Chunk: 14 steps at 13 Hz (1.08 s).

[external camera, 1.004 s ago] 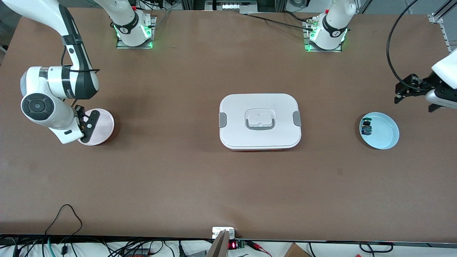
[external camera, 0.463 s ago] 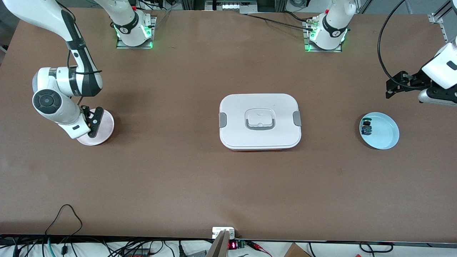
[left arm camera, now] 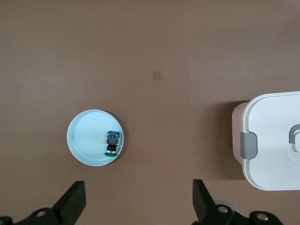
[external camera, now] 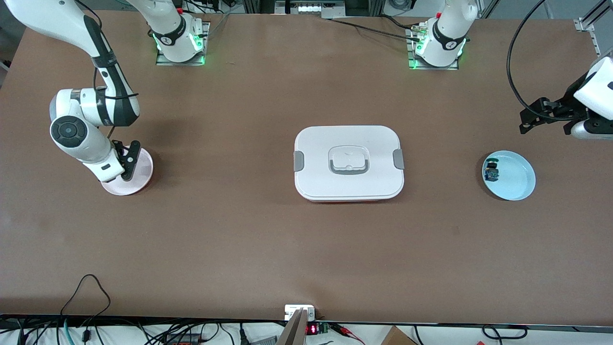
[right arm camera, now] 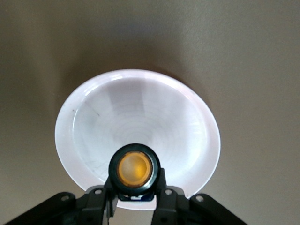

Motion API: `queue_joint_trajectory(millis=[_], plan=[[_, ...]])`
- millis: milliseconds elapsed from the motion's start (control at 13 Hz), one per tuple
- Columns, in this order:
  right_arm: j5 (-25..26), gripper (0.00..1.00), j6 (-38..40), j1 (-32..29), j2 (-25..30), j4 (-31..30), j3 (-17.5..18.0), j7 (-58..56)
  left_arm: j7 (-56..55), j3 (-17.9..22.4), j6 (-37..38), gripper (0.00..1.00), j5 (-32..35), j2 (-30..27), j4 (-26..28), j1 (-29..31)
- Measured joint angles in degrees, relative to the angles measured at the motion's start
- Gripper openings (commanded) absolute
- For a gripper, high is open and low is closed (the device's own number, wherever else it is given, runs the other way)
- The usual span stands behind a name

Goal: Transfer orange switch to right arm and place
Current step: 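Lower the orange switch onto the white plate with the right gripper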

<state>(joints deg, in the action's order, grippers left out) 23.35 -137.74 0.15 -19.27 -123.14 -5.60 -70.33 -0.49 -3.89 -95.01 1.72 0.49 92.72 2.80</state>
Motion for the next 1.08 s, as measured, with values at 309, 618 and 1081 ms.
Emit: queue_joint_trajectory(millis=[309, 618, 1081], plan=[[3.13, 0.02, -2.47, -0.74, 0.00, -0.31, -0.05, -0.80, 0.67, 0.08, -0.23, 1.00, 0.00, 0.16, -0.21, 0.09], [3.52, 0.02, -4.26, -0.74, -0.55, -1.41, -0.05, -0.89, 3.00, 0.22, -0.23, 1.00, 0.00, 0.60, -1.41, 0.18], [3.54, 1.00, -4.73, -1.04, -1.26, -1.60, -0.48, -0.93, 3.21, -0.08, -0.03, 1.00, 0.00, 0.87, -2.37, -0.10]])
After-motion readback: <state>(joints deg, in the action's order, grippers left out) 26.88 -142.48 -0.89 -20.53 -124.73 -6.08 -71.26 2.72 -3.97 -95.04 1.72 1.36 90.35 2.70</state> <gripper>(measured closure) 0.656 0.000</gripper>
